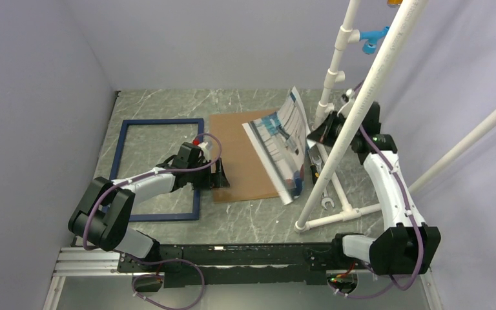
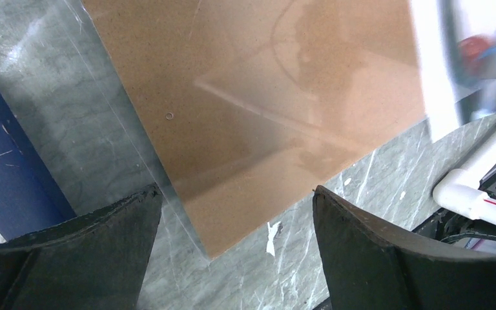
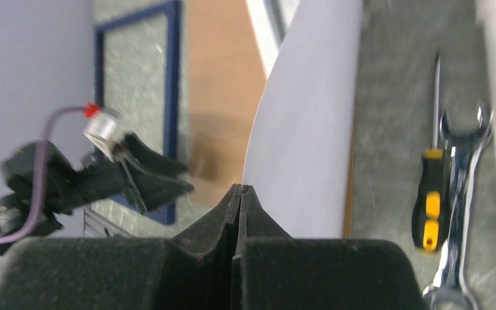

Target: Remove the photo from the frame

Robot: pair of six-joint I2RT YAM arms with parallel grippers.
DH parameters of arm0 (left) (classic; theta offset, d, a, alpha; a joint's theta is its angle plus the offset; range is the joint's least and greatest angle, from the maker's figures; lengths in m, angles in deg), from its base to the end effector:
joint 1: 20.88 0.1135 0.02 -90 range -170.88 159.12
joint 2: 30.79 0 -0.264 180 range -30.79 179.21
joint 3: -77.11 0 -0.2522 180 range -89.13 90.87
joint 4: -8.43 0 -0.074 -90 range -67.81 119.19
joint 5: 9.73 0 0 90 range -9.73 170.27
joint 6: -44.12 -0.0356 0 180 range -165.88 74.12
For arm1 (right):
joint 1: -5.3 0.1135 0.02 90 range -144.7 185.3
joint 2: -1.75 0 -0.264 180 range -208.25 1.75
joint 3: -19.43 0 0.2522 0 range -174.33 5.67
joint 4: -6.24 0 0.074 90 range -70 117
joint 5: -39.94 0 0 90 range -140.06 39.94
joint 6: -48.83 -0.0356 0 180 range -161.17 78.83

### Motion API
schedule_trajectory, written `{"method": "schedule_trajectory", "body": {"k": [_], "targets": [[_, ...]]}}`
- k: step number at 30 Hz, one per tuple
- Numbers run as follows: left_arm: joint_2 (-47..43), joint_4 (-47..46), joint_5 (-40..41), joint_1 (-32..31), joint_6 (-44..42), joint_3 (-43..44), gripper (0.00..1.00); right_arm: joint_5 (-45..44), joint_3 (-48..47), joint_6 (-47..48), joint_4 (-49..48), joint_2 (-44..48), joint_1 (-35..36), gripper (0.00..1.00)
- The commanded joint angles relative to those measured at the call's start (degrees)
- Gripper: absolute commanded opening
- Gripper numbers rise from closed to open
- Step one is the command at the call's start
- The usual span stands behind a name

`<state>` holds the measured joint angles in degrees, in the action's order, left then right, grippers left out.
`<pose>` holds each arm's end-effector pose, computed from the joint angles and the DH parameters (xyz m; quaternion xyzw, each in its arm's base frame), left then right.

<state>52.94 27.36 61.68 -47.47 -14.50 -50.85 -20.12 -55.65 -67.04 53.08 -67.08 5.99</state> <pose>0.2401 -0.1328 0.1602 0.0155 0.9306 -0.2942 0.2172 0.2547 0.0208 0.3189 0.0859 0.8801 0.3211 0.3391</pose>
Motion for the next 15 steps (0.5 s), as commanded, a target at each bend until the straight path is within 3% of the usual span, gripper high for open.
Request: {"method": "schedule_trajectory", "body": {"k": [1, 15], "targets": [[-0.33, 0.71, -0.6, 0.37, 0.24, -0.84, 0.91, 0.77, -13.58, -1.1, -1.86, -2.54, -0.45, 0.0], [1.1, 0.05, -1.49, 0.51, 0.41, 0.15, 0.91, 8.75, -31.28, -7.22, -11.9, -12.68, 4.07, 0.0]]}}
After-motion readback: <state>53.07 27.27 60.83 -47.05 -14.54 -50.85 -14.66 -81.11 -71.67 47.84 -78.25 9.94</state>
